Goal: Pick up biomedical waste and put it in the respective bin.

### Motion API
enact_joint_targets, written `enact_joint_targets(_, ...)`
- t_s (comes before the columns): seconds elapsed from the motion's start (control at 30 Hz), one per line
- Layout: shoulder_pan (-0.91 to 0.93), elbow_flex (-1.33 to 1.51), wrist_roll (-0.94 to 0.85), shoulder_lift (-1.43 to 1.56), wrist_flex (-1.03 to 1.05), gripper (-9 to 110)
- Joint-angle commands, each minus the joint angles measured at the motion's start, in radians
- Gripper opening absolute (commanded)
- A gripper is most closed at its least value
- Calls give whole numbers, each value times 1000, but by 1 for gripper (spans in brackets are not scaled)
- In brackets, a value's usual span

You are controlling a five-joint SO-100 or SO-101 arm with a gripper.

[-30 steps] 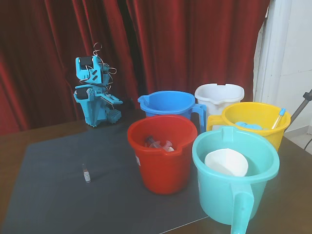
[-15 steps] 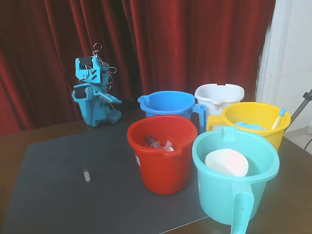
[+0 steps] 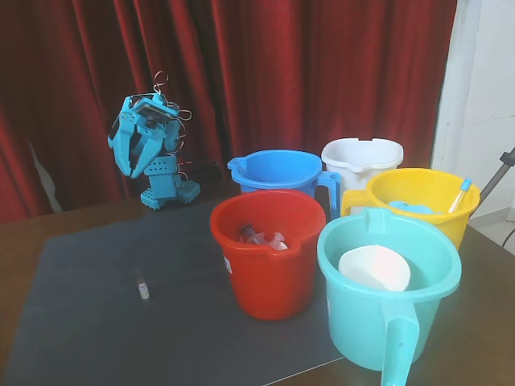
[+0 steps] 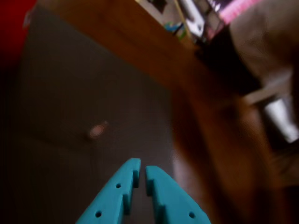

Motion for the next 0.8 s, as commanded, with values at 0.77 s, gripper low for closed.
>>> enact_joint_targets(0.77, -175, -8, 482, -120, 141, 31)
